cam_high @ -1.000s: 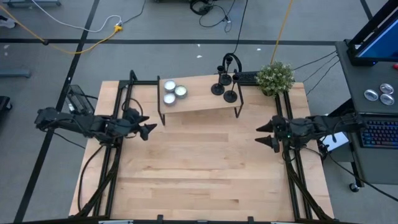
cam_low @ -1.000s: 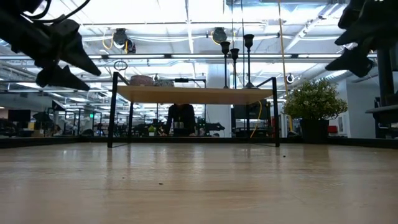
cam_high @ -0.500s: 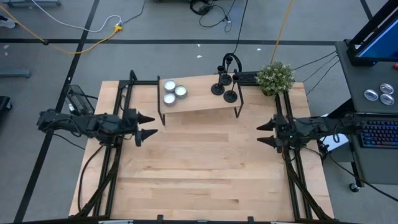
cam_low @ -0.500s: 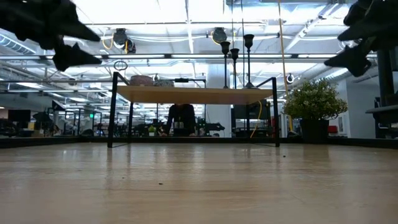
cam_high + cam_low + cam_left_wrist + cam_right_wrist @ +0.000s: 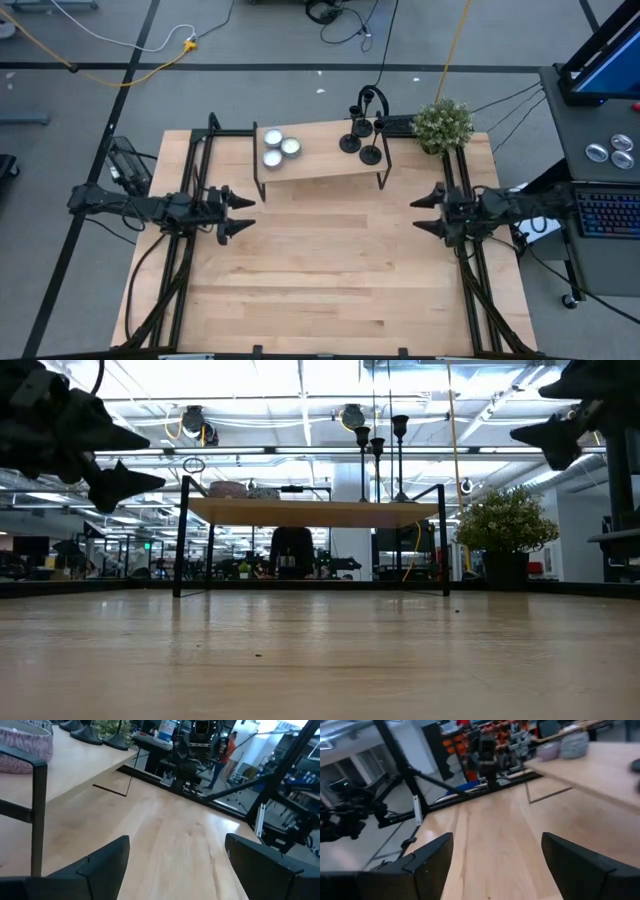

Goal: Pick & Place candle stick holders
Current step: Return to Home Position

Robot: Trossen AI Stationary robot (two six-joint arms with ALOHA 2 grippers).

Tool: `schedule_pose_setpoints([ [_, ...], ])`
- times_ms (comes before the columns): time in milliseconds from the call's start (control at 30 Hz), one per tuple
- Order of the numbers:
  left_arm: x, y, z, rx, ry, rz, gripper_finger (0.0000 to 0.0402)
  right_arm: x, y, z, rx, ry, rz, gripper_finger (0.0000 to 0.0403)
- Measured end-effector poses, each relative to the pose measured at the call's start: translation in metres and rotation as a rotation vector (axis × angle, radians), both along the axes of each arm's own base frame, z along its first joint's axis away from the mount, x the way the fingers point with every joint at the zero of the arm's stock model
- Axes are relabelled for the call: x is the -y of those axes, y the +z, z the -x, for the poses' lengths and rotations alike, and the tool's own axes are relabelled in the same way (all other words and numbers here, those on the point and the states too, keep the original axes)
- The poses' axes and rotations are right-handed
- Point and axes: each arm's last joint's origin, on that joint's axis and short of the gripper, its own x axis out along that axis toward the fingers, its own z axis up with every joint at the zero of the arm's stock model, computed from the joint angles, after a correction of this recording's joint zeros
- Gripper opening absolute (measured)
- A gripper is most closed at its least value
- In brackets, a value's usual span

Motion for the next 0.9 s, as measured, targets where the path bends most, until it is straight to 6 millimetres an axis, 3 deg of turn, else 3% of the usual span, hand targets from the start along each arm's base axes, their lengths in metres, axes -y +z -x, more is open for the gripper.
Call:
schedule_pose_setpoints([
  [333,0.000,-0.001,0.000,-0.016,-0.006,-0.060,0.0335,-0.003,-0.044,-0.012,-0.080,0.013,-0.036,0.0293],
  [900,0.000,-0.006,0.001,-0.075,-0.006,-0.091,0.0335,-0.003,-0.054,-0.011,-0.132,0.041,0.115,0.0293],
])
